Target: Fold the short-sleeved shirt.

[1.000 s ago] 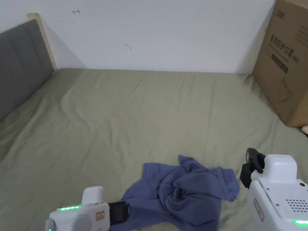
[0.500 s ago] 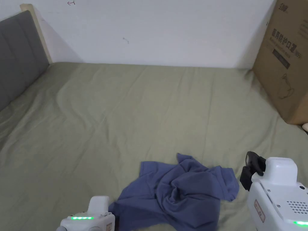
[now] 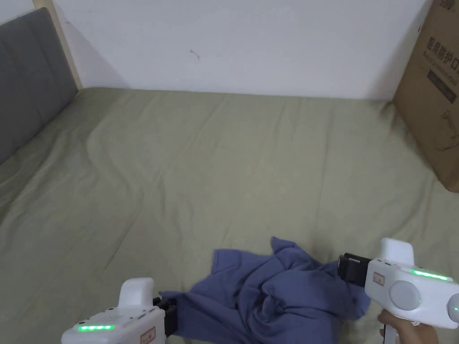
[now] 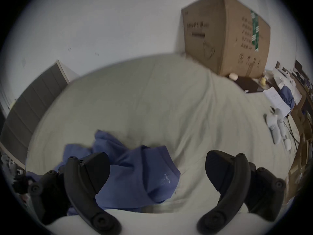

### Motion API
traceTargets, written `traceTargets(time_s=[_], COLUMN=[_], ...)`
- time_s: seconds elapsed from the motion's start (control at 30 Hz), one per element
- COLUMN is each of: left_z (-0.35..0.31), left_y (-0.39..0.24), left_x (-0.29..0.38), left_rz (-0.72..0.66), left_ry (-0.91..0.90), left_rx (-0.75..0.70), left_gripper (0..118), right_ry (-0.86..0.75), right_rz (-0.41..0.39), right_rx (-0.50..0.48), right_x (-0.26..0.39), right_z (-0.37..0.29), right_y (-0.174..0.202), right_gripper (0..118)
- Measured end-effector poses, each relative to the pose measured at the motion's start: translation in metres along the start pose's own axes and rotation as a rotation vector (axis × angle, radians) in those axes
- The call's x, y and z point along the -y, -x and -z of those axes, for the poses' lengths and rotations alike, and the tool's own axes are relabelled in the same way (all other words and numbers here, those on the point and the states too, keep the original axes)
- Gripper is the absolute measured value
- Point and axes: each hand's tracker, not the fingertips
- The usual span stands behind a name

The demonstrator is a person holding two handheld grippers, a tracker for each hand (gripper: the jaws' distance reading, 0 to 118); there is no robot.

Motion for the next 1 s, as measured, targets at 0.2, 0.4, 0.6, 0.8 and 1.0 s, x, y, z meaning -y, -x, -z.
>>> traceTargets(time_s=[0.2, 0.4, 0.6, 0.8, 1.0], left_z=[0.008, 0.005, -0.008, -0.035, -0.068], left_y=[0.003, 0.010, 0.019, 0.031, 0.037], left_x=[0.000, -0.004, -0.027, -0.113, -0.229], left_rz=[-0.032, -0.069, -0.177, -0.145, -0.011], left_ry=[0.017, 0.012, -0.060, -0.213, -0.382], left_rx=[0.013, 0.027, 0.110, 0.098, 0.008], left_gripper=[3, 3, 3, 3, 3], right_ry=[0.141, 0.048, -0.117, -0.302, -0.480], right_rz=[-0.003, 0.019, -0.078, -0.096, -0.161], right_rx=[-0.049, -0.107, -0.124, -0.138, -0.075], right_x=[0.016, 0.011, -0.021, -0.089, -0.174], right_z=[0.041, 0.012, -0.053, -0.122, -0.167], right_y=[-0.004, 0.003, 0.010, 0.013, 0.016], right_gripper=[65, 6, 4, 4, 4])
